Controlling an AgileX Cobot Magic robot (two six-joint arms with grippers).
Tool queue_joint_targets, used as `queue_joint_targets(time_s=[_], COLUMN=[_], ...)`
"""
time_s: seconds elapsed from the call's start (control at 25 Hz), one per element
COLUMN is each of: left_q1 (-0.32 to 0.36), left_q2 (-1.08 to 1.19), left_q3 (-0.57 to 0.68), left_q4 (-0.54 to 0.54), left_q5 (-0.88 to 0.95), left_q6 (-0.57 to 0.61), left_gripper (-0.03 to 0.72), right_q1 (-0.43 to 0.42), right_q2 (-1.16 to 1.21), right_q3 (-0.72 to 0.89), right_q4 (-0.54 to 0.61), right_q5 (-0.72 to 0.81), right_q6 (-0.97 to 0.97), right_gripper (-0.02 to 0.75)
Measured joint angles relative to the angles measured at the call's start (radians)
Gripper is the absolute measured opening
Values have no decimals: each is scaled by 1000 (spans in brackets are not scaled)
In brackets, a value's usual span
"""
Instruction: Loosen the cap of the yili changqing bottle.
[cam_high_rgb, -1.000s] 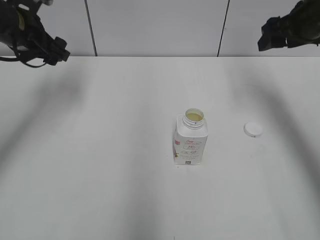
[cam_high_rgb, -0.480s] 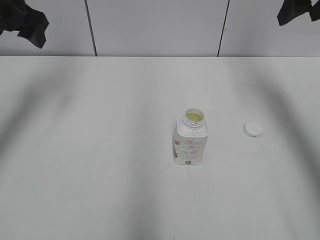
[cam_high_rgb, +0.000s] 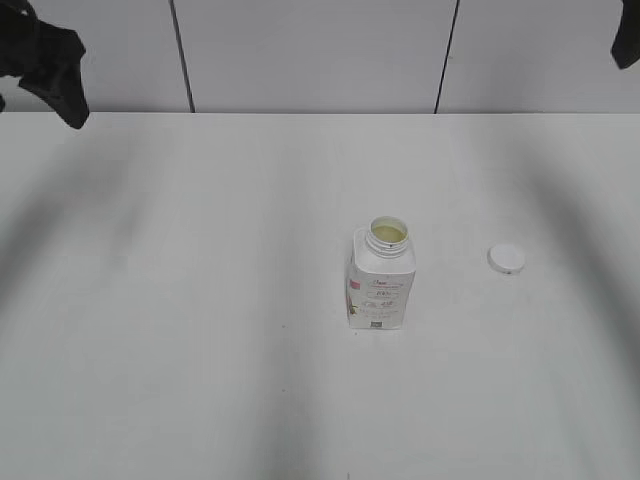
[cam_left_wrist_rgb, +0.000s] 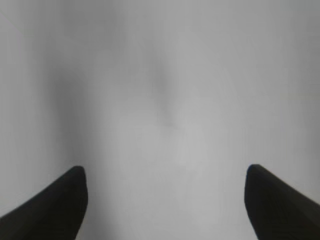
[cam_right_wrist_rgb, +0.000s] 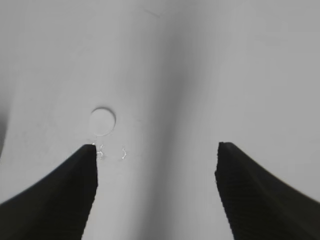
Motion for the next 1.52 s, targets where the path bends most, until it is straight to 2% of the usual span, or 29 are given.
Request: queue_joint_targets(time_s=[0.08, 0.2, 0.48, 0.8, 1.0, 1.28, 1.52], left_q1=[0, 0, 0, 0, 0, 0, 0], left_q2=[-23, -68, -246, -487, -640, -815, -1011], left_q3=[0, 2, 125, 423, 601, 824, 967], left_q4=[-50, -65, 3, 31, 31, 31, 4], left_q5=[0, 2, 2, -1, -69, -103, -122], left_q6=[0, 0, -16, -75, -90, -124, -125], left_gripper=[587, 587, 585, 583, 581, 579, 579], right_q1=[0, 0, 0, 0, 0, 0, 0], right_q2=[-26, -87, -275, -474, -594, -772, -950], right_q3=[4, 13, 141, 389, 515, 653, 766], right_q4=[-18, -26, -30, -30, -28, -11, 17], right_q5=[1, 3, 3, 6, 7, 6, -29], right_q6=[22, 33, 35, 39, 39, 42, 42], right_gripper=[582, 582, 582, 582, 582, 582, 582])
